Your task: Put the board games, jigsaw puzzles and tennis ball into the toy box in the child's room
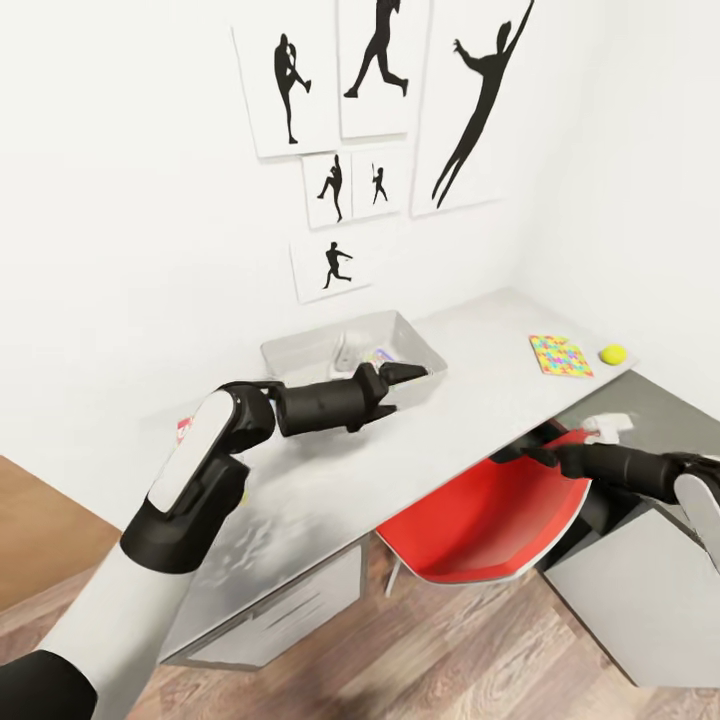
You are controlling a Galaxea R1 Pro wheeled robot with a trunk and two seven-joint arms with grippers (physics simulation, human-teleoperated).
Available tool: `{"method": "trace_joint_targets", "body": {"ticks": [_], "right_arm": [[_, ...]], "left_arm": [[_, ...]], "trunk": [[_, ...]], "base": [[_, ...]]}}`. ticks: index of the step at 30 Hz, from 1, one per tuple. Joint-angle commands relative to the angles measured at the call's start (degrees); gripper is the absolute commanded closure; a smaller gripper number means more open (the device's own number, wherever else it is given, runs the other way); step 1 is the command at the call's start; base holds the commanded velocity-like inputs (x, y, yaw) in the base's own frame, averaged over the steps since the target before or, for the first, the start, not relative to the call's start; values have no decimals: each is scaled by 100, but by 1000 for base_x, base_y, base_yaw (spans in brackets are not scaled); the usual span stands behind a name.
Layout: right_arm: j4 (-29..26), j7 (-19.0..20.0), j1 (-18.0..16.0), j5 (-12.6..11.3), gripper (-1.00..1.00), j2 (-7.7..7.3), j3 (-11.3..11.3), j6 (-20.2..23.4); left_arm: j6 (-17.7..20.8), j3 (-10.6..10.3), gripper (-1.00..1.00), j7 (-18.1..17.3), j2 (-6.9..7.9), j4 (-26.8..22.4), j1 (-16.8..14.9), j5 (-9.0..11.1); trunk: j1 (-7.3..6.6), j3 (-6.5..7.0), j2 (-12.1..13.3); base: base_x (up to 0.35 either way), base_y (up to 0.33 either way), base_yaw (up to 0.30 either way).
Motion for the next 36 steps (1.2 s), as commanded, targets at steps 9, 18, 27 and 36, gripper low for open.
{"method": "trace_joint_targets", "body": {"ticks": [9, 18, 27, 36], "right_arm": [[-2, -999, -71, 57, -100, 641, 492, 60], [47, -1477, -88, 48, -100, 1005, 519, 107], [99, -1721, -82, 23, -100, 1253, 859, 282], [710, -1733, -97, 16, -100, 1872, 1254, 332]], "left_arm": [[545, 1025, -100, -465, 418, -4, 580, 50], [554, 1111, -100, -523, 805, -4, 640, 51], [555, 1119, -100, -547, 970, -4, 658, 58], [503, 1470, -100, -598, 1646, -1, 1223, 54]], "trunk": [[4, 75, -10], [4, 159, -10], [4, 244, -10], [4, 328, -10]], "base": [[0, 1, 0], [0, 106, 0], [-49, 281, 0], [-71, 317, 0]]}}
